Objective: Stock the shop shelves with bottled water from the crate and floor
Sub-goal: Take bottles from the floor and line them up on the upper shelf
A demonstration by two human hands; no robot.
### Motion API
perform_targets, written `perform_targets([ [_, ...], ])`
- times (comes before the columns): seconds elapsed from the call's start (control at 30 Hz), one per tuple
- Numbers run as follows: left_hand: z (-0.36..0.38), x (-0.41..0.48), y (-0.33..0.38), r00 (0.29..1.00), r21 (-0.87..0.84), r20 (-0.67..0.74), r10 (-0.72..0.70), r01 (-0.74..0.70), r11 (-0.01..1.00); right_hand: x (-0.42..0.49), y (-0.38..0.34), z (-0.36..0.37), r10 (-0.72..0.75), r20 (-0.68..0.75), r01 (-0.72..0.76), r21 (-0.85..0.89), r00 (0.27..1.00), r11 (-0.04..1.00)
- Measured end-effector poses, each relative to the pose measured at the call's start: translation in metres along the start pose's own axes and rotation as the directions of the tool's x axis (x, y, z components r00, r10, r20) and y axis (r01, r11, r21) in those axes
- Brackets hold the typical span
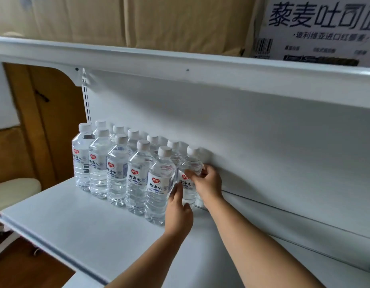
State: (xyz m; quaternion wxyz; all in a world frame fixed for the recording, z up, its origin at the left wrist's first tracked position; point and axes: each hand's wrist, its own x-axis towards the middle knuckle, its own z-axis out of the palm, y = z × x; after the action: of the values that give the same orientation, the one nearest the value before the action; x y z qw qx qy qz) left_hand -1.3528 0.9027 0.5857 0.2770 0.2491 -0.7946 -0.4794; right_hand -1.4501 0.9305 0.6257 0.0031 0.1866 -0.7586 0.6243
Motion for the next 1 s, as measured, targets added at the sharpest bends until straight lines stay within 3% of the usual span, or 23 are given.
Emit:
perform_targets([
  [0.23,-0.006,-0.003,0.002,0.994,0.095,0.110,-0.026,0.015,0.995,-0.003,-0.008,-0.003,0.033,-0.052,-0.040,-0.141,0.998,0.989],
  [0.37,-0.008,-0.016,0.004,0.996,0.035,0.093,-0.008,0.004,0.999,-0.020,-0.008,-0.023,-0.005,-0.032,-0.001,-0.164,0.999,0.986],
  [0.47,-0.003,-0.025,0.011,0.994,-0.079,0.087,0.066,-0.059,0.995,-0.044,-0.008,-0.059,-0.057,-0.189,0.050,-0.045,0.980,0.998],
  [0.63,0.037,-0.071,0.056,0.935,-0.277,0.241,0.261,-0.191,0.942,-0.116,-0.003,-0.159,-0.002,-0.464,0.050,0.090,0.886,0.995],
  [0.73,0.075,-0.134,0.087,0.848,-0.365,0.383,0.367,-0.226,0.903,-0.182,0.010,-0.230,0.038,-0.593,0.005,0.072,0.804,0.997],
  [0.83,0.108,-0.222,0.114,0.727,-0.436,0.534,0.432,-0.201,0.877,-0.271,0.019,-0.300,0.071,-0.733,-0.060,0.040,0.677,0.997],
  [1.0,0.139,-0.377,0.134,0.421,-0.470,0.772,0.476,-0.125,0.874,-0.448,0.023,-0.389,0.110,-0.901,-0.233,0.010,0.419,0.972],
])
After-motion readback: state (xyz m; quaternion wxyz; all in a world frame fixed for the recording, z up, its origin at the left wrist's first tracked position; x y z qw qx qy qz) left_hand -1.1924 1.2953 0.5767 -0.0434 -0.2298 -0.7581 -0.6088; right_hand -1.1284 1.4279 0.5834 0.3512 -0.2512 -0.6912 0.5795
